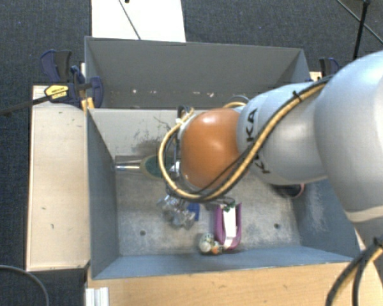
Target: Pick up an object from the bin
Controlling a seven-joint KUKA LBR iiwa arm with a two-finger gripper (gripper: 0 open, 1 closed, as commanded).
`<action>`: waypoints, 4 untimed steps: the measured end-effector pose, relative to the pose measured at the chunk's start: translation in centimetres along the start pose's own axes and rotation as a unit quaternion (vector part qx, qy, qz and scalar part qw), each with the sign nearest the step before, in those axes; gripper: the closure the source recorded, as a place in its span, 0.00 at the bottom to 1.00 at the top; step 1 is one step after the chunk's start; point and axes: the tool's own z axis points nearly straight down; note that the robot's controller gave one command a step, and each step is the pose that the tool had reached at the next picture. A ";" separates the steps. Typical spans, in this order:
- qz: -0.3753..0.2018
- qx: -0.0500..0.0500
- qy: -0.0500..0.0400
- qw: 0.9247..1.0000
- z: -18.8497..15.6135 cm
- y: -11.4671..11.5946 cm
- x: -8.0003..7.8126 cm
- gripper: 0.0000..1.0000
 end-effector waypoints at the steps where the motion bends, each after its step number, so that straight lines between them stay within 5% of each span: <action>1: 0.002 -0.001 0.001 1.000 0.0 0.1 0.1 0.00; 2: -0.032 0.001 0.002 0.999 -5.3 -2.5 6.9 0.00; 3: 0.056 0.000 0.000 0.998 0.1 -6.6 2.5 0.00; 4: 0.057 0.000 0.001 0.998 0.0 -6.5 2.6 1.00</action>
Offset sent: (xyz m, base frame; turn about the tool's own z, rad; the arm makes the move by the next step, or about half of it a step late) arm 0.0000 0.0000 0.0000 0.0000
